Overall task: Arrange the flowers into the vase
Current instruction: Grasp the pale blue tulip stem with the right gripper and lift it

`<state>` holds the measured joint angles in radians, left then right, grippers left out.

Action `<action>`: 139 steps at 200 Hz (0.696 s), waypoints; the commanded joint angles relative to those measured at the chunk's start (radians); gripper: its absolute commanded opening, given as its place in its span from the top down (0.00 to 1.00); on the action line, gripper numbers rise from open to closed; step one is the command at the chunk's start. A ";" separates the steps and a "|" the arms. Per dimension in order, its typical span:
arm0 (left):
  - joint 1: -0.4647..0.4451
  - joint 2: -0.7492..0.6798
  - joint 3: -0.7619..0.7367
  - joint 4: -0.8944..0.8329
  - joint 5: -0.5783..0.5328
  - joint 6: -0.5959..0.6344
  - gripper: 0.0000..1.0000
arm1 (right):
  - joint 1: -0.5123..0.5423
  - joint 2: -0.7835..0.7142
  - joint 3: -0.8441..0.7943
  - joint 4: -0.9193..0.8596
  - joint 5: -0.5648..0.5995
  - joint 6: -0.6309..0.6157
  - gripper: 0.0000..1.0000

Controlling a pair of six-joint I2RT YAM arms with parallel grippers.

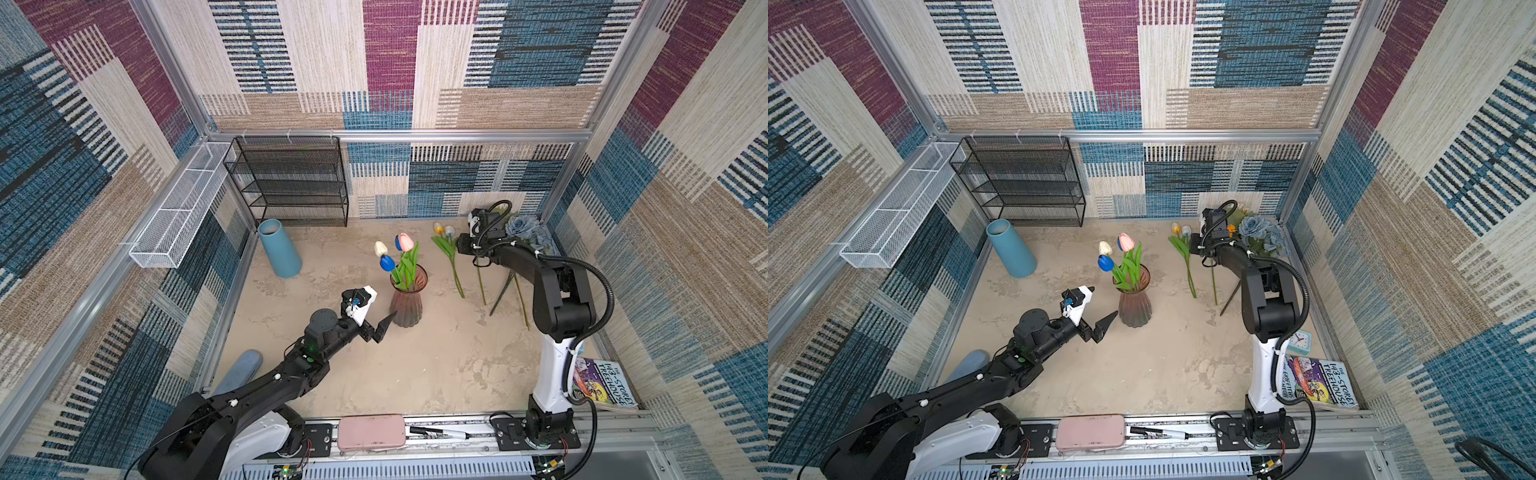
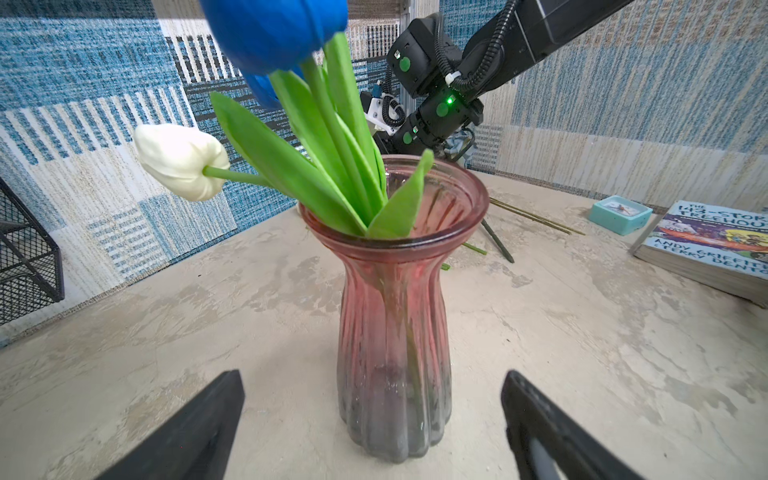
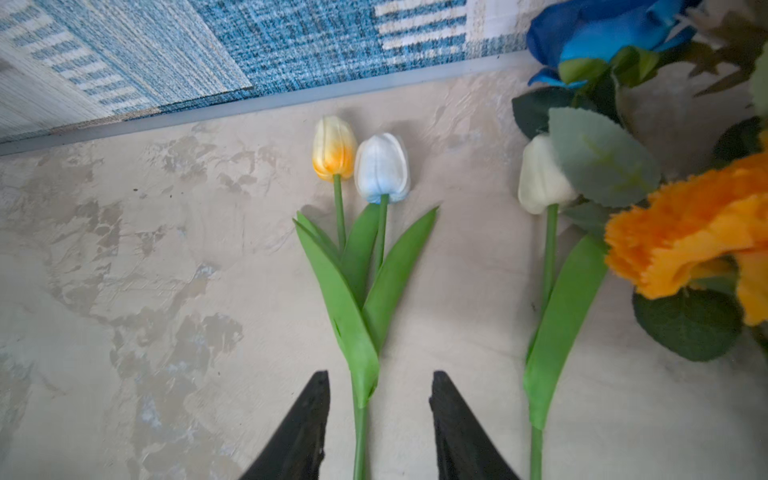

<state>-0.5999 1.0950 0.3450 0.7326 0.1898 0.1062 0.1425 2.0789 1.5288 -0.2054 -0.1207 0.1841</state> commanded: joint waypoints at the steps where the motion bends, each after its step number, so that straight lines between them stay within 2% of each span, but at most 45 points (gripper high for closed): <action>1: 0.000 0.001 0.010 0.036 0.012 -0.003 0.01 | 0.010 0.037 0.021 -0.030 0.015 -0.012 0.60; 62: 0.000 -0.004 0.008 0.024 0.004 -0.002 0.01 | 0.033 0.115 0.057 -0.065 -0.004 -0.029 0.64; 88: 0.000 -0.001 0.011 0.022 0.006 0.000 0.01 | 0.035 0.135 0.066 -0.063 0.003 -0.028 0.70; 113: 0.000 0.001 0.015 0.023 0.006 0.001 0.01 | 0.039 0.154 0.093 -0.083 0.013 -0.030 0.82; 139: 0.000 0.002 0.020 0.019 0.005 0.003 0.01 | 0.043 0.142 0.091 -0.084 0.013 -0.030 0.88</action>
<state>-0.5999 1.0950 0.3523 0.7361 0.1898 0.1055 0.1822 2.2280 1.6142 -0.2871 -0.1204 0.1562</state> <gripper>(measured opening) 0.991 0.139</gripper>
